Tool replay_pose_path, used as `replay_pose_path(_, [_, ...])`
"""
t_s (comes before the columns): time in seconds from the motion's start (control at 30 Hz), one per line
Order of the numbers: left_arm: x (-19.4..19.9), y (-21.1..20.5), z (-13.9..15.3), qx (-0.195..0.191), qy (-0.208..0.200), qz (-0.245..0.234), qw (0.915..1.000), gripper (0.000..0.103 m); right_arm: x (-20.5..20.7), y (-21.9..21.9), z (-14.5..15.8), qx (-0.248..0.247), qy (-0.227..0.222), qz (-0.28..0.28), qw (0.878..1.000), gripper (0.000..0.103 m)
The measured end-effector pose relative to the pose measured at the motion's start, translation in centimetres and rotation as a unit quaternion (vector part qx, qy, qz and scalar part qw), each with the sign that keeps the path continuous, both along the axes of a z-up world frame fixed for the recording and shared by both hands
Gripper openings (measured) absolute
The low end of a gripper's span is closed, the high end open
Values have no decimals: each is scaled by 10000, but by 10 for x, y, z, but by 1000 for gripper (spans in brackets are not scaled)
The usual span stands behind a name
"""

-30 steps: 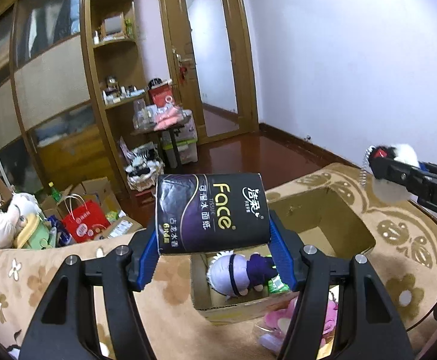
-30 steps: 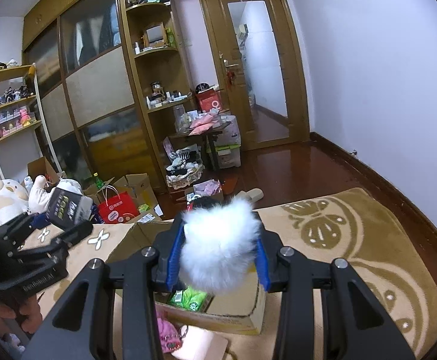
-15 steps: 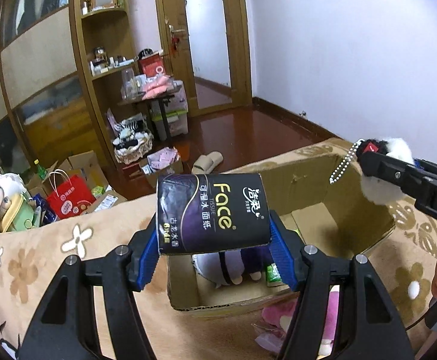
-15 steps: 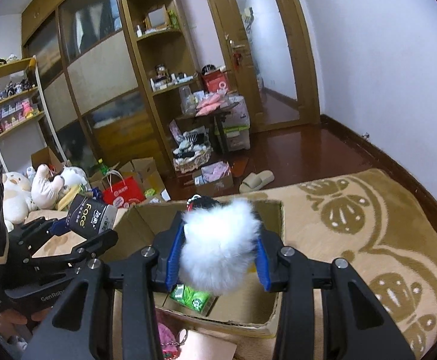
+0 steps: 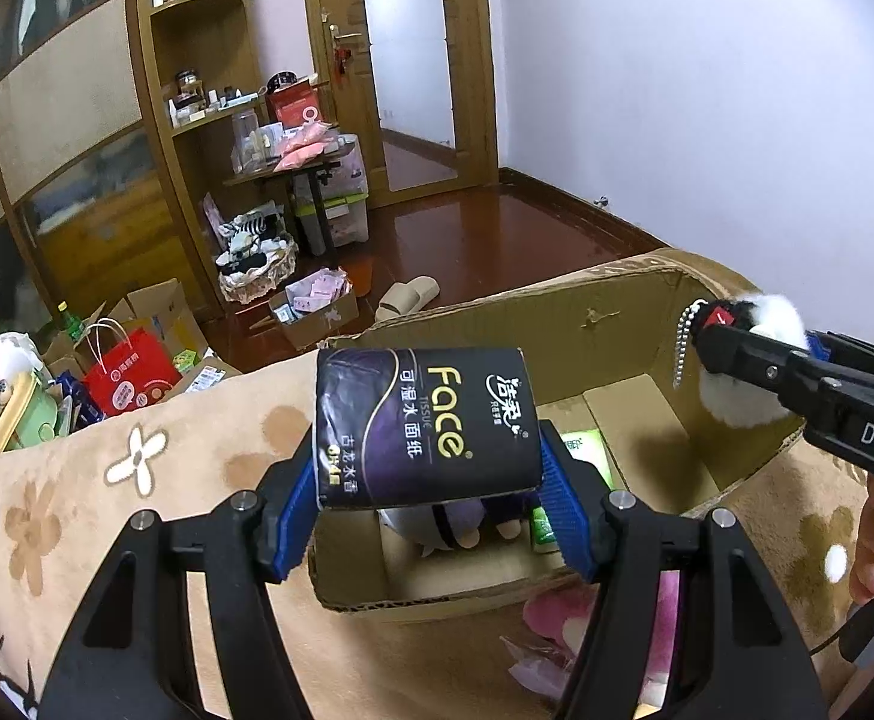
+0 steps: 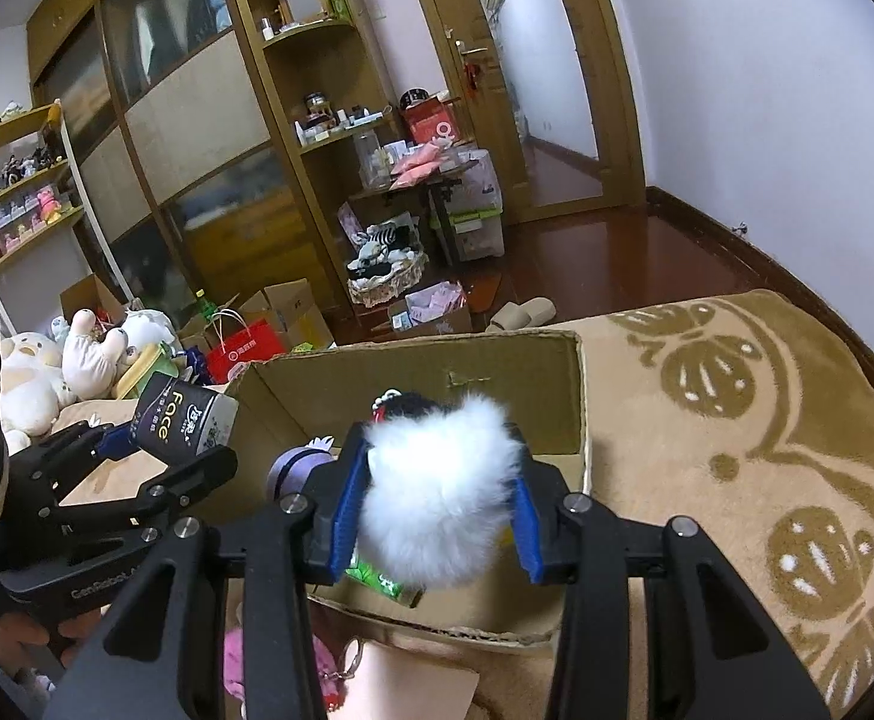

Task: Organize soft objects
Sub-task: 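Lift both held items over the box and release them inside, then withdraw both open grippers back toward the remaining plush toys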

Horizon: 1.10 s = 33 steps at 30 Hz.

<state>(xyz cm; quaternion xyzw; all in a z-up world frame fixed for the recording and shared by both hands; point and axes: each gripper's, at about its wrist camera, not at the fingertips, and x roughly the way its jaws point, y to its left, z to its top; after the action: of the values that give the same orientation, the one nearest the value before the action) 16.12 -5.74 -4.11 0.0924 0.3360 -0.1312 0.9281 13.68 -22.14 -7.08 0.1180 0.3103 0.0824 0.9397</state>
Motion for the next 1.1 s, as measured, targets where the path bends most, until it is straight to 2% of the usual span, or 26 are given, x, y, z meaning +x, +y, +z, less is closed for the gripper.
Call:
replay_pose_path(0.3, [1, 2, 1, -110, 77, 46, 9999, 66, 0, -4, -3, 136, 56, -121, 9998, 48])
replay_pose_path(0.33, [1, 3, 1, -102, 75, 54, 9999, 67, 0, -4, -3, 148, 67, -106, 9998, 48])
replay_pose_path(0.4, [0, 4, 2, -89, 49, 75, 9999, 76, 1, -2, -5, 108, 94, -50, 9999, 48])
replay_pose_path(0.6, [-2, 6, 3, -88, 67, 106, 9999, 77, 1, 0, -7, 101, 138, 41, 9998, 49])
replay_pose_path(0.7, [-3, 8, 3, -69, 71, 149, 9998, 87, 0, 0, -5, 97, 100, 81, 9999, 53])
replay_pose_path(0.9, [-7, 10, 5, -32, 66, 211, 9998, 88, -1, -1, -3, 120, 94, 94, 9998, 59])
replay_pose_path(1.03, [-10, 13, 7, -24, 79, 244, 9997, 92, -5, -4, 0, 149, 66, 27, 9999, 73])
replay_pose_path(1.1, [-12, 15, 9, -29, 63, 279, 9996, 96, -9, -5, 3, 163, 52, -6, 9999, 75])
